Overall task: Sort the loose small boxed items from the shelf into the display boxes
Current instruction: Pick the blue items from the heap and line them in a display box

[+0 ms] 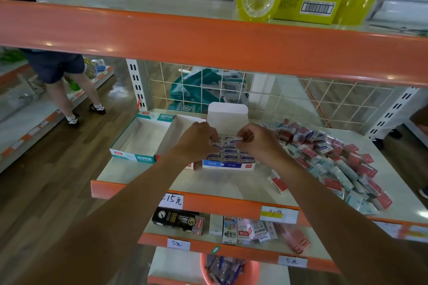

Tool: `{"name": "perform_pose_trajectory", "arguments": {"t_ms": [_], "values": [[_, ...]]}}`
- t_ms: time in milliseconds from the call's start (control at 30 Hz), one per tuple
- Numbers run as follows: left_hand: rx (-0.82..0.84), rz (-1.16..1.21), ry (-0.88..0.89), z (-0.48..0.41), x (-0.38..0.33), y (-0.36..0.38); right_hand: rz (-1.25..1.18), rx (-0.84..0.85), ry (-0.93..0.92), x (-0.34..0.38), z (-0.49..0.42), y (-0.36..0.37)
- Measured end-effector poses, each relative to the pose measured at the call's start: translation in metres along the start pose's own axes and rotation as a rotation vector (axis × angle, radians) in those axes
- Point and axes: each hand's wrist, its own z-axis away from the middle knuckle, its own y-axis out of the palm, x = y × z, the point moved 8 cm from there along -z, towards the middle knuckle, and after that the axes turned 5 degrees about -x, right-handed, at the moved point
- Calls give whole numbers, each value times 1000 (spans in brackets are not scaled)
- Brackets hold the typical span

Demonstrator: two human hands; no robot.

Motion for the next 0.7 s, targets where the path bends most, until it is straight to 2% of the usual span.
{"name": "perform_pose_trajectory", "arguments": {"t_ms": [333, 700], "values": [[-4, -87, 48, 1, 4, 6, 35, 1, -36, 1, 1, 5], [27, -60, 36, -2, 5, 5, 182, 55, -204, 13, 6, 16]]}}
